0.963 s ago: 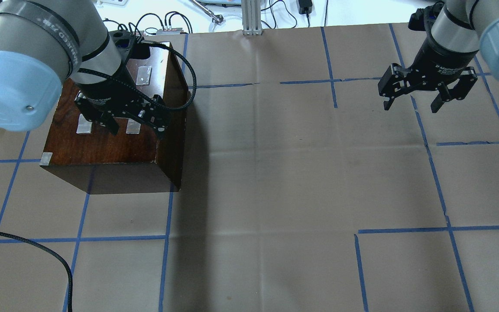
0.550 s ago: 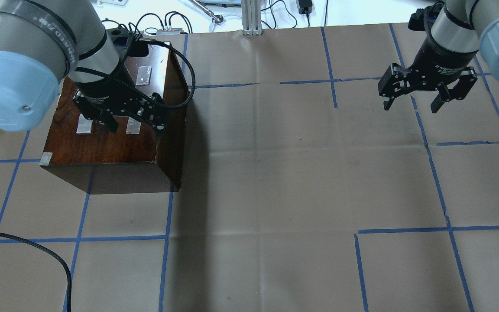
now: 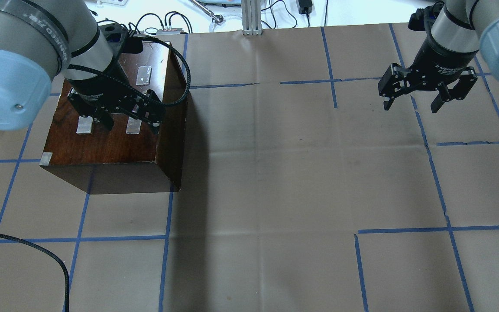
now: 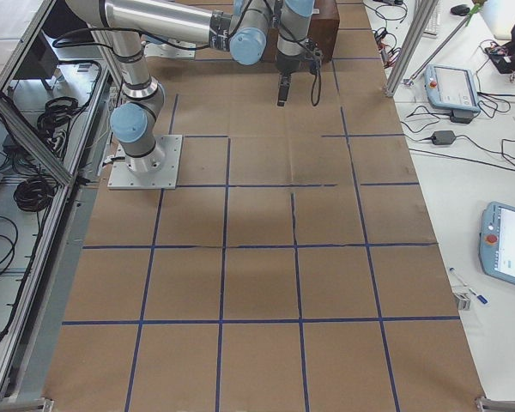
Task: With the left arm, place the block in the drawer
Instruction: 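Move the left gripper down beside the box toward the drawer handle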
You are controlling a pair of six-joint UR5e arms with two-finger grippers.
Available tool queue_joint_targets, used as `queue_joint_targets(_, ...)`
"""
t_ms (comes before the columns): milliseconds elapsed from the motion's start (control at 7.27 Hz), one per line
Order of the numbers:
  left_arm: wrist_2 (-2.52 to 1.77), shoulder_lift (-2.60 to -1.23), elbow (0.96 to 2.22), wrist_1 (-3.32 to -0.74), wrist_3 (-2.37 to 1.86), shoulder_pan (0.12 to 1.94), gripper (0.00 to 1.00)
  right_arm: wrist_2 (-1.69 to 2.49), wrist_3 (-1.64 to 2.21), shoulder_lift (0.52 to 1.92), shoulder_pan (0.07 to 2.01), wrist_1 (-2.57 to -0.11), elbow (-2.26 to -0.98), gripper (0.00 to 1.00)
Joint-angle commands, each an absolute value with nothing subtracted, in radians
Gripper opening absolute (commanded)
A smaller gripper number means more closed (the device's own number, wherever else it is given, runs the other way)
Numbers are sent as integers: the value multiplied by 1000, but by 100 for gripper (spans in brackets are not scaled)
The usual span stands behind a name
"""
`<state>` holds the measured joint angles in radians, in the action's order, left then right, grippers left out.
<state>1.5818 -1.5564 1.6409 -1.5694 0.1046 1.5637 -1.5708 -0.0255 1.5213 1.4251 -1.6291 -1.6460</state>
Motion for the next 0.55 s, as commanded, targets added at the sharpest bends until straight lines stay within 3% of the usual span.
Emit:
queue_joint_targets(0, 1580, -1575, 1611, -1572, 154, 1412, 99, -1571, -26, 1520, 1425, -1629, -1646, 100)
queue_joint_targets(412, 1569, -1646, 1545, -1566, 409, 1219, 99, -1571, -26, 1522, 1425, -1629, -1646, 100)
